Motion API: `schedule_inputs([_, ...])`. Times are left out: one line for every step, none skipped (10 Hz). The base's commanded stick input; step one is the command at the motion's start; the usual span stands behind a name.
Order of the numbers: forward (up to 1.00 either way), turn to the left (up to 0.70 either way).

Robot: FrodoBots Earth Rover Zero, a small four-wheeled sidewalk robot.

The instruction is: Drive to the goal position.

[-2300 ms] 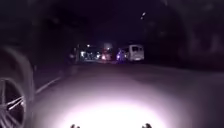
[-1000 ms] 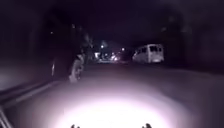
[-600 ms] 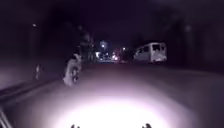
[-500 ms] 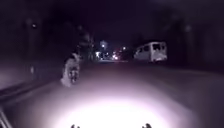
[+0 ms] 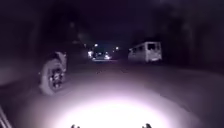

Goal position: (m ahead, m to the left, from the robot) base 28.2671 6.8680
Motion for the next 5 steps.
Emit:
schedule_inputs([0.85,0.0])
schedule_inputs([0.85,0.0])
schedule_inputs([0.85,0.0])
schedule_inputs([0.85,0.0])
schedule_inputs([0.85,0.0])
